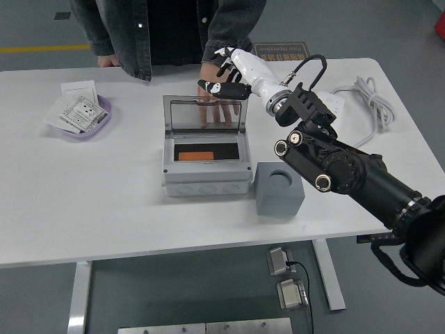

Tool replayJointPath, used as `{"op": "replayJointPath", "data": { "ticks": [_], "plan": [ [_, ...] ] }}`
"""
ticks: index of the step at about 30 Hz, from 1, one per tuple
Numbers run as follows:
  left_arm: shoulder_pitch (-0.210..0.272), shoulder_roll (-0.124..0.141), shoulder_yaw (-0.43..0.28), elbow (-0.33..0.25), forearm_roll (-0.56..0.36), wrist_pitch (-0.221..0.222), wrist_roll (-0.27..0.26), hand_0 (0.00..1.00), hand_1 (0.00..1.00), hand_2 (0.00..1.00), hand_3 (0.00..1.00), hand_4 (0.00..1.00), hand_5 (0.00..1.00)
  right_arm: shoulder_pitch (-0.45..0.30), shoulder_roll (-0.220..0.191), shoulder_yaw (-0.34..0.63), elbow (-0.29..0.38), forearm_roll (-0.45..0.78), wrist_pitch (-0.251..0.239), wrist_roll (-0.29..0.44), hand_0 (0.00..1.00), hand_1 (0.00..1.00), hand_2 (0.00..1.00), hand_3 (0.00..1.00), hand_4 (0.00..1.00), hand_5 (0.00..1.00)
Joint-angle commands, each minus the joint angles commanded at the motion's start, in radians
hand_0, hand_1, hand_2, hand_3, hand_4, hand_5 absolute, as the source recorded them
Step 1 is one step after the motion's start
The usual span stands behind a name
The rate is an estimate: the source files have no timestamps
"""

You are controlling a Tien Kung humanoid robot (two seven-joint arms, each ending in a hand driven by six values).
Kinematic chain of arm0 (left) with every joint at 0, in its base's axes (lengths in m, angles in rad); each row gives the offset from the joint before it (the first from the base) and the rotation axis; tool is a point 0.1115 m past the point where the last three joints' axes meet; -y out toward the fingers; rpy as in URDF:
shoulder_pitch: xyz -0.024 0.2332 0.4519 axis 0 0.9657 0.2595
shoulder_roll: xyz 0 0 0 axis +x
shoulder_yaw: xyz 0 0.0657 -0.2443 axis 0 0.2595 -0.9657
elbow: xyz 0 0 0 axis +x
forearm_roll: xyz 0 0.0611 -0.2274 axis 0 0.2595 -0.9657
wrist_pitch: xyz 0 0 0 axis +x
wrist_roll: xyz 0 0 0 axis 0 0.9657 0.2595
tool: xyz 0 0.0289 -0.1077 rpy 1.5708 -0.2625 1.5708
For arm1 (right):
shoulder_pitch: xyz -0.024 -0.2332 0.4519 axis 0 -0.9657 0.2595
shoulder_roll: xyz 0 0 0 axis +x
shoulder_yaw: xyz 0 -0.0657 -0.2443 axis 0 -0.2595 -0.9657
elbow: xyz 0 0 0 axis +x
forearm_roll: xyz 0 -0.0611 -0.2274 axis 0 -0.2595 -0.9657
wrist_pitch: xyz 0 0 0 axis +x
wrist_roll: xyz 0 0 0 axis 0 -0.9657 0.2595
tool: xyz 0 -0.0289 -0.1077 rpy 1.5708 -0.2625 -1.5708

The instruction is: Pick up the cylinder from the cube,place it in the box,flap close box

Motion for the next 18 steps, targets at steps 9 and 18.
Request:
{"op": "replayJointPath", "data": {
  "ticks": [9, 18],
  "plan": [
    [0.0, -0.002, -0.004, 0.0, 0.004, 0.001, 0.0, 0.631, 0.678, 0.614, 0.616, 0.701, 0.435, -0.02, 0.001, -0.039, 0.0, 0.006, -0.013, 0.003, 0.788, 0.656, 0.605, 0.749, 0.808, 0.567],
    [0.0, -0.005, 0.0, 0.0, -0.002, 0.001, -0.001, 0.631, 0.678, 0.615, 0.617, 0.703, 0.436, -0.054, -0.027, -0.088, 0.076, -0.001, -0.017, -0.002, 0.785, 0.653, 0.601, 0.75, 0.801, 0.572]
  ]
}}
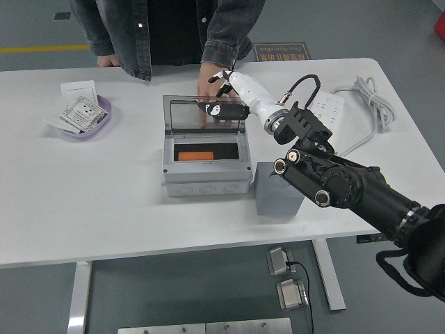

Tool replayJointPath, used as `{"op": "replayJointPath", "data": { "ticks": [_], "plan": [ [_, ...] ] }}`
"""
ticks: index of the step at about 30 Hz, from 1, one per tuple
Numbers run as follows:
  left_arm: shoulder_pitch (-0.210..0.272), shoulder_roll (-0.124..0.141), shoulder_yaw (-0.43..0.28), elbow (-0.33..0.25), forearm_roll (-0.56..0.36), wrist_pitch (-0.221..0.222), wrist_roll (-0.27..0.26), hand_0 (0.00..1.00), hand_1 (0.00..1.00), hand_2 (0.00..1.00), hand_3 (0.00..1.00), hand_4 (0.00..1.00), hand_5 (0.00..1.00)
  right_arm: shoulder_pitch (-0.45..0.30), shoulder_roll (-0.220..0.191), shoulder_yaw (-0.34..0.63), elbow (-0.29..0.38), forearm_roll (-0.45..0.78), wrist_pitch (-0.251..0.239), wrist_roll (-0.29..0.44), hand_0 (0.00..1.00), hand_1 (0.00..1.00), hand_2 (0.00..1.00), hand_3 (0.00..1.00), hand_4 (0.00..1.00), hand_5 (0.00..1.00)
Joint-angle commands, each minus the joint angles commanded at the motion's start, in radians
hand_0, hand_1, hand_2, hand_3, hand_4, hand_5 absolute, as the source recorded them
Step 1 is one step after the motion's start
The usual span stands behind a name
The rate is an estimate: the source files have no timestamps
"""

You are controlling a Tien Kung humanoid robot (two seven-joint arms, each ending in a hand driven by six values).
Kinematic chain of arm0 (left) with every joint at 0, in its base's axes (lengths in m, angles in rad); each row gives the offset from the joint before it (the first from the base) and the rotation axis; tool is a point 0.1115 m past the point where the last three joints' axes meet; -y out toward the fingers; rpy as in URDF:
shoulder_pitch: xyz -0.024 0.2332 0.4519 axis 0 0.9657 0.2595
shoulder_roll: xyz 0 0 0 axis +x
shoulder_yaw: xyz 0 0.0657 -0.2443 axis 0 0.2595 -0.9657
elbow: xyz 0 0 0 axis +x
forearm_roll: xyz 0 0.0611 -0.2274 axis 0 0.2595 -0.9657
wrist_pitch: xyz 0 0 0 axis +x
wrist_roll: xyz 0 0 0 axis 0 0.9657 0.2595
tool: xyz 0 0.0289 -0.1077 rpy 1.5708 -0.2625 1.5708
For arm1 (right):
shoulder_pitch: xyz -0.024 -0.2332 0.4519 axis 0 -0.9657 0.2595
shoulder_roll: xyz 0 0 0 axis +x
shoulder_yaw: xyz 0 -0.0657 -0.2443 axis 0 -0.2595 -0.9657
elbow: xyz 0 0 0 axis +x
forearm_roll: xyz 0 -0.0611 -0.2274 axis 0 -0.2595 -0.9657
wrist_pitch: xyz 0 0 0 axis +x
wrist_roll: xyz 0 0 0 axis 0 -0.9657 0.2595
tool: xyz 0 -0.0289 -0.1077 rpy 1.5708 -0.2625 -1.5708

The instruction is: Pick up the cylinder from the cube,place it in the box,flap close box

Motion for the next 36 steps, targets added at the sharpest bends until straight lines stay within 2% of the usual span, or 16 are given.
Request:
{"op": "replayJointPath", "data": {
  "ticks": [5, 15, 16, 21, 22, 27, 28, 33, 34, 36],
  "plan": [
    [0.002, -0.001, -0.001, 0.0, 0.0, 0.0, 0.0, 0.631, 0.679, 0.615, 0.617, 0.704, 0.437, -0.021, -0.024, -0.015, 0.05, -0.006, -0.002, -0.005, 0.774, 0.648, 0.6, 0.749, 0.797, 0.57],
    [0.004, -0.004, 0.001, 0.0, -0.005, 0.002, -0.001, 0.631, 0.678, 0.615, 0.618, 0.705, 0.437, -0.075, -0.098, -0.043, 0.221, -0.035, -0.007, -0.04, 0.771, 0.642, 0.603, 0.743, 0.794, 0.572],
    [0.005, -0.005, 0.001, 0.0, -0.005, 0.002, -0.001, 0.631, 0.678, 0.616, 0.617, 0.706, 0.437, -0.082, -0.107, -0.048, 0.243, -0.039, -0.006, -0.045, 0.746, 0.632, 0.603, 0.738, 0.791, 0.573],
    [0.007, -0.006, 0.001, 0.0, -0.006, 0.003, -0.002, 0.631, 0.678, 0.616, 0.617, 0.706, 0.437, -0.106, -0.129, -0.068, 0.298, -0.059, -0.004, -0.068, 0.746, 0.632, 0.603, 0.738, 0.791, 0.573],
    [0.007, -0.006, 0.001, 0.0, -0.005, 0.003, -0.002, 0.631, 0.679, 0.616, 0.618, 0.706, 0.437, -0.11, -0.131, -0.07, 0.306, -0.064, -0.003, -0.071, 0.528, 0.514, 0.602, 0.737, 0.788, 0.573],
    [0.008, -0.008, 0.001, 0.0, -0.006, 0.002, -0.002, 0.631, 0.679, 0.616, 0.618, 0.706, 0.437, -0.133, -0.144, -0.071, 0.352, -0.084, 0.002, -0.088, 0.528, 0.514, 0.602, 0.737, 0.788, 0.573],
    [0.008, -0.008, 0.001, 0.0, -0.006, 0.002, -0.002, 0.631, 0.679, 0.616, 0.618, 0.706, 0.436, -0.137, -0.148, -0.071, 0.362, -0.088, 0.004, -0.091, 0.384, 0.475, 0.602, 0.733, 0.783, 0.567],
    [0.01, -0.009, 0.001, 0.0, -0.005, 0.003, -0.002, 0.631, 0.679, 0.616, 0.618, 0.706, 0.436, -0.155, -0.162, -0.067, 0.393, -0.105, 0.016, -0.105, 0.384, 0.475, 0.602, 0.733, 0.783, 0.567],
    [0.01, -0.009, 0.001, 0.0, -0.006, 0.003, -0.002, 0.63, 0.679, 0.618, 0.618, 0.707, 0.436, -0.157, -0.163, -0.065, 0.396, -0.106, 0.018, -0.106, 0.309, 0.446, 0.601, 0.731, 0.777, 0.566],
    [0.01, -0.009, 0.0, 0.0, -0.005, 0.003, -0.002, 0.63, 0.679, 0.618, 0.618, 0.707, 0.436, -0.161, -0.165, -0.061, 0.399, -0.108, 0.021, -0.107, 0.309, 0.446, 0.601, 0.731, 0.777, 0.566]
  ]
}}
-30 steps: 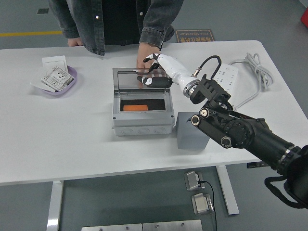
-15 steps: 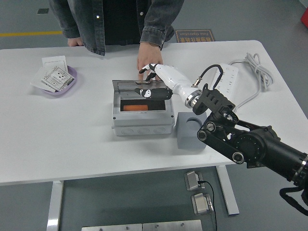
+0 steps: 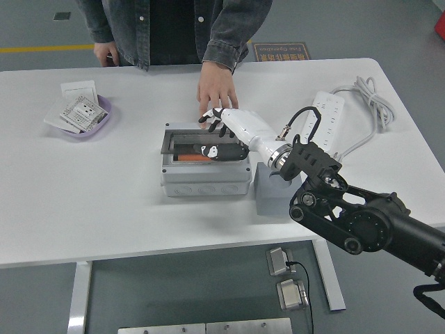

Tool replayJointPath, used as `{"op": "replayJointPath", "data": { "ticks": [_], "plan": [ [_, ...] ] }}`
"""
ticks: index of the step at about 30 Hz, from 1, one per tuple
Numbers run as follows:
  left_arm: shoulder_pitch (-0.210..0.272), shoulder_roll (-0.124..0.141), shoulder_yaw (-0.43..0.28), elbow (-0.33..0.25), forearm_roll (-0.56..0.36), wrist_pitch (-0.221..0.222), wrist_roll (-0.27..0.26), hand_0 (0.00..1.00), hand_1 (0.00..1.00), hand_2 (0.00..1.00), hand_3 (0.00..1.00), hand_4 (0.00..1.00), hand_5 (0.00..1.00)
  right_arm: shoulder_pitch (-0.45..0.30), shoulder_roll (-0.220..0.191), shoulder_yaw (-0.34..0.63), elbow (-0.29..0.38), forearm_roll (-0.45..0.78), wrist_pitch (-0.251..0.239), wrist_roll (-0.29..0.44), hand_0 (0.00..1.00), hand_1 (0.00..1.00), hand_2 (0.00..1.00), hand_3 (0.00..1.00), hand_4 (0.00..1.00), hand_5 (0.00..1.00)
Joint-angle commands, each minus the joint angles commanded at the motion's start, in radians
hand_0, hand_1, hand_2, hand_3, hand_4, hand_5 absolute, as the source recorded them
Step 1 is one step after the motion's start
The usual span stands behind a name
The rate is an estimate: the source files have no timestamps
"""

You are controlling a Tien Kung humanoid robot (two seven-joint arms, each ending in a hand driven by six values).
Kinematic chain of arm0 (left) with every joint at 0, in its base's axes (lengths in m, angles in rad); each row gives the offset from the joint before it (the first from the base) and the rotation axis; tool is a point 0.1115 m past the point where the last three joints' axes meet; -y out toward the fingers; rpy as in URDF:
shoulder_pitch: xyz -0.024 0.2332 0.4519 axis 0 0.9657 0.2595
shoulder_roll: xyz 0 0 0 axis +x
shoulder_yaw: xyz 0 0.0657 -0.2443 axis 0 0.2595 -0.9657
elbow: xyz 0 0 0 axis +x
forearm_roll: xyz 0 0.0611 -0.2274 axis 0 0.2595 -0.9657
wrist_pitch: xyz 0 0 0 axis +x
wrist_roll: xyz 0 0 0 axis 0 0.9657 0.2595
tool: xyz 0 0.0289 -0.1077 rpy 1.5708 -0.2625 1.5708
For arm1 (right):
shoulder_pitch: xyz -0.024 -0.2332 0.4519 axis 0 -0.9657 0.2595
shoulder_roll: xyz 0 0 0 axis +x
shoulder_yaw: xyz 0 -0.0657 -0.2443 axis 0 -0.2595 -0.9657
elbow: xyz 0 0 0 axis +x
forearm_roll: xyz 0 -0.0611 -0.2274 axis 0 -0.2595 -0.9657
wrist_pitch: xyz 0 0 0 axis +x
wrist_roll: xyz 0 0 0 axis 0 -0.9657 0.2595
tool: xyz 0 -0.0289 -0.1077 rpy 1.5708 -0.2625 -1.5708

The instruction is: Pick up the cylinder from the cube,place it in the box,flap close box

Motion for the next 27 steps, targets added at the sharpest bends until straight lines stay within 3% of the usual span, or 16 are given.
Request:
{"op": "replayJointPath", "data": {
  "ticks": [8, 14, 20, 23, 27],
  "plan": [
    [-0.002, -0.001, 0.004, 0.0, -0.003, 0.001, -0.003, 0.63, 0.679, 0.62, 0.617, 0.708, 0.438, -0.012, -0.005, 0.027, 0.001, -0.01, 0.006, -0.002, 0.289, 0.439, 0.602, 0.727, 0.776, 0.567],
    [-0.001, -0.002, 0.002, 0.0, 0.0, 0.0, -0.003, 0.629, 0.679, 0.621, 0.617, 0.707, 0.438, -0.06, -0.016, 0.125, 0.032, -0.061, 0.021, -0.013, 0.285, 0.442, 0.603, 0.73, 0.771, 0.56],
    [0.002, 0.0, -0.002, 0.0, 0.003, -0.001, -0.003, 0.63, 0.679, 0.621, 0.617, 0.707, 0.436, -0.172, -0.038, 0.277, 0.128, -0.152, 0.022, -0.028, 0.282, 0.449, 0.6, 0.729, 0.77, 0.56],
    [0.005, 0.001, -0.004, 0.0, 0.002, -0.001, -0.003, 0.629, 0.679, 0.621, 0.616, 0.708, 0.436, -0.252, -0.041, 0.382, 0.194, -0.16, -0.005, -0.002, 0.289, 0.445, 0.597, 0.726, 0.766, 0.554],
    [0.008, 0.001, -0.006, 0.0, -0.002, 0.001, -0.004, 0.629, 0.679, 0.621, 0.616, 0.708, 0.436, -0.355, -0.037, 0.51, 0.252, -0.08, -0.065, 0.076, 0.289, 0.445, 0.597, 0.726, 0.766, 0.554]
  ]
}}
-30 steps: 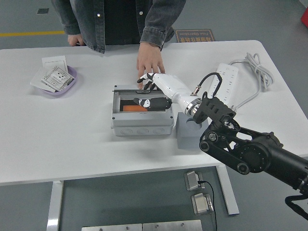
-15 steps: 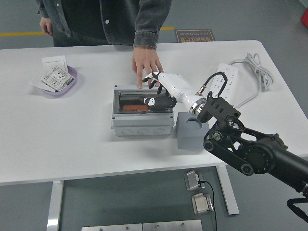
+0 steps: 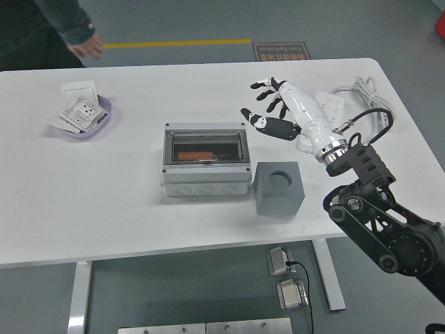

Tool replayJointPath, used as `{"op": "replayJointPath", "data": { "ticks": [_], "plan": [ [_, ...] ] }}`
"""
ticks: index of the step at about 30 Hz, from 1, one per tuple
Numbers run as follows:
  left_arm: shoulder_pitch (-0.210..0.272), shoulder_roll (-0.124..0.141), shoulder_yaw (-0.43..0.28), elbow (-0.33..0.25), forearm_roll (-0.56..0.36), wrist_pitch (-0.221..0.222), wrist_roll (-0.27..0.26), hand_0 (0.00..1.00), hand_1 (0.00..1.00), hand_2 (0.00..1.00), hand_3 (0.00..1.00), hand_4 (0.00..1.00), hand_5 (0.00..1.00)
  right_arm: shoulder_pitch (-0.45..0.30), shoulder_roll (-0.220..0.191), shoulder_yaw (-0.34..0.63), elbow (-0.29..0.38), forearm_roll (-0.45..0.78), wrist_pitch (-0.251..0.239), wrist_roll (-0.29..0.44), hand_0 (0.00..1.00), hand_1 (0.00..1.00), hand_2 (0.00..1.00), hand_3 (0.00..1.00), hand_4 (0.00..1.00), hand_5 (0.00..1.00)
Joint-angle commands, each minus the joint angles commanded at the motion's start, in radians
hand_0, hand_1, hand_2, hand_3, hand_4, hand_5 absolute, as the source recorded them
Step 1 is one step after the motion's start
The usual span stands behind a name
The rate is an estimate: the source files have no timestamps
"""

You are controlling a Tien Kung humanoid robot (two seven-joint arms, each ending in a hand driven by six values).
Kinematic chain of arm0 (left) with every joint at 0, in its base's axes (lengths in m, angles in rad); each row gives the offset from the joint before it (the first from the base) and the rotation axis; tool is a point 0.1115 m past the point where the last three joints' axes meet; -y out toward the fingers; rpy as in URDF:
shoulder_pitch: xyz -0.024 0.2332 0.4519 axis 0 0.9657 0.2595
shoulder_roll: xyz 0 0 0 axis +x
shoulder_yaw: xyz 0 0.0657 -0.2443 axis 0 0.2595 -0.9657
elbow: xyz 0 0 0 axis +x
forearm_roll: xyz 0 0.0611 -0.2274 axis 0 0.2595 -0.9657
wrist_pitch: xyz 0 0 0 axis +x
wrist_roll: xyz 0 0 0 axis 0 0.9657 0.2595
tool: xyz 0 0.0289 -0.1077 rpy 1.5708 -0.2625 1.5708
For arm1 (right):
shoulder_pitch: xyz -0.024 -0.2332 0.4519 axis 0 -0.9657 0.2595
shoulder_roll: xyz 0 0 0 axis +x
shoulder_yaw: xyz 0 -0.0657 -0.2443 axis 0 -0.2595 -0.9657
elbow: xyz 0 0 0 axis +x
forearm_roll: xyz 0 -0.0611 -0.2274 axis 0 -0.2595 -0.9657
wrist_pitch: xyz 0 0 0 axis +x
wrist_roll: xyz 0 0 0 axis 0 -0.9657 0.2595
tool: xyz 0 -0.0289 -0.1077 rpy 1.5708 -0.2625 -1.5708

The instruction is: Pick up the cylinder from the cube,place it in the box,flap close box

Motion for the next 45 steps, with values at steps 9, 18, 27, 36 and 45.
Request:
{"op": "replayJointPath", "data": {
  "ticks": [9, 18, 27, 36, 45],
  "plan": [
    [0.002, 0.001, 0.0, 0.0, -0.006, 0.001, -0.002, 0.628, 0.679, 0.622, 0.614, 0.706, 0.434, -0.217, 0.035, 0.266, -0.025, 0.285, -0.028, 0.208, 0.338, 0.432, 0.562, 0.649, 0.751, 0.538],
    [0.001, 0.01, 0.0, 0.0, -0.011, 0.0, -0.002, 0.63, 0.679, 0.621, 0.615, 0.706, 0.433, -0.3, 0.09, 0.465, -0.087, 0.604, 0.064, 0.371, 0.425, 0.469, 0.56, 0.643, 0.753, 0.537],
    [-0.008, 0.021, 0.003, 0.0, -0.006, -0.003, 0.001, 0.632, 0.679, 0.621, 0.614, 0.705, 0.431, -0.29, 0.091, 0.504, -0.096, 0.8, 0.122, 0.365, 0.865, 0.749, 0.752, 0.757, 0.946, 0.614],
    [0.002, 0.034, -0.002, 0.0, 0.001, -0.006, 0.005, 0.632, 0.68, 0.621, 0.614, 0.705, 0.432, -0.299, 0.094, 0.487, -0.077, 0.837, 0.177, 0.347, 0.926, 0.822, 0.822, 0.85, 0.993, 0.672],
    [0.009, 0.025, 0.001, 0.0, -0.007, -0.006, 0.008, 0.638, 0.681, 0.621, 0.615, 0.706, 0.435, -0.312, 0.097, 0.451, -0.022, 0.9, 0.284, 0.288, 0.984, 0.883, 0.892, 0.897, 0.998, 0.998]
  ]
}}
